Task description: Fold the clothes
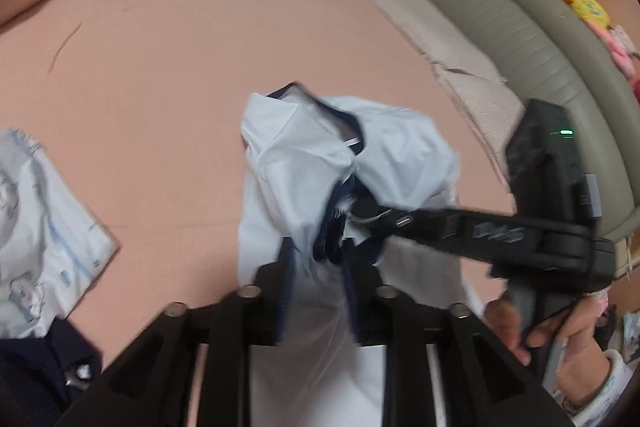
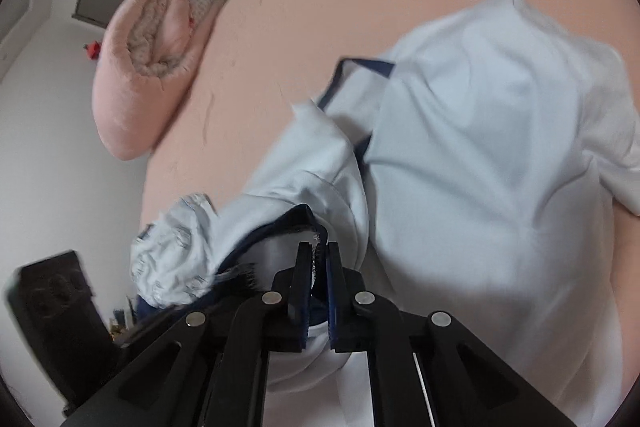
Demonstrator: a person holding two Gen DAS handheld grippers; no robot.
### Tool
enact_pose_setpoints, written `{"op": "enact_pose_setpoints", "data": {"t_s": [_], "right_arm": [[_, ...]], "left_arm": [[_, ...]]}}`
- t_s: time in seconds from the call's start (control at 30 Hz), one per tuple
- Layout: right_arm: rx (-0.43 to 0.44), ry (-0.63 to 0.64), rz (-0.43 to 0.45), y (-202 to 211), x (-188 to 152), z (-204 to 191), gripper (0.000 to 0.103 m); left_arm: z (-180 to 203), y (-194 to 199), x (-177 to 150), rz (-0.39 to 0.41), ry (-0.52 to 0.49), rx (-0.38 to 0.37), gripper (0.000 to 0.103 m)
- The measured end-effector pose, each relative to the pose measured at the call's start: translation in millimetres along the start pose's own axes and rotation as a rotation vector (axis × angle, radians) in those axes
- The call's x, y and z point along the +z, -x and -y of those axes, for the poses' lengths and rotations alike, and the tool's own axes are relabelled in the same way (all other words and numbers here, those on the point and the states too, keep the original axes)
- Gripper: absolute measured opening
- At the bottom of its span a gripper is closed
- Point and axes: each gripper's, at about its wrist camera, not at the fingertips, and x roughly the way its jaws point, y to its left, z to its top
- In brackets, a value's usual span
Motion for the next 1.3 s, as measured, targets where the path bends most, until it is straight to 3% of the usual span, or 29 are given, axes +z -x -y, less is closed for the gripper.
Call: {"op": "enact_pose_setpoints", "data": {"t_s": [0.07,0.2,0.4,0.5,0.6,0.67,0.73,0.8,0.87,0.9,1.0,1.13,1.3], "right_arm": [[0.035,-0.001,0.026,10,3,-4,0.005],[0.075,0.004,0.053,22,8,-7,0.005],[0.105,-0.01,0.062,30,8,-1,0.005],[0.101,-0.016,0.067,33,7,4,0.005],[0.111,-0.029,0.073,38,7,12,0.005],[0.116,-0.035,0.076,43,6,20,0.005],[0.104,-0.026,0.076,45,6,21,0.005],[0.083,-0.005,0.066,45,6,20,0.005],[0.066,0.02,0.058,43,4,18,0.005],[0.067,0.025,0.05,41,3,17,0.005],[0.059,0.026,0.005,31,0,15,0.005],[-0.053,0.093,-0.022,23,-2,1,0.005],[-0.191,0.344,0.006,25,-12,-34,0.006]], "left_arm": [[-8,2,1,0.0,0.047,-0.051,0.09],[-16,5,4,0.001,0.139,-0.104,0.09],[-12,0,15,0.011,0.142,-0.011,0.09],[-17,-15,22,-0.037,0.19,0.014,0.09],[-19,-26,26,-0.08,0.213,0.022,0.087],[-10,-27,27,-0.074,0.16,0.053,0.081],[1,-29,28,-0.07,0.102,0.139,0.077],[7,-32,30,-0.068,0.079,0.213,0.061],[6,-35,33,-0.072,0.095,0.233,0.054],[4,-36,35,-0.074,0.109,0.228,0.047],[5,-35,38,-0.059,0.104,0.226,0.043],[8,-27,32,-0.045,0.097,0.185,0.042],[-3,-15,16,-0.048,0.206,0.021,0.045]]}}
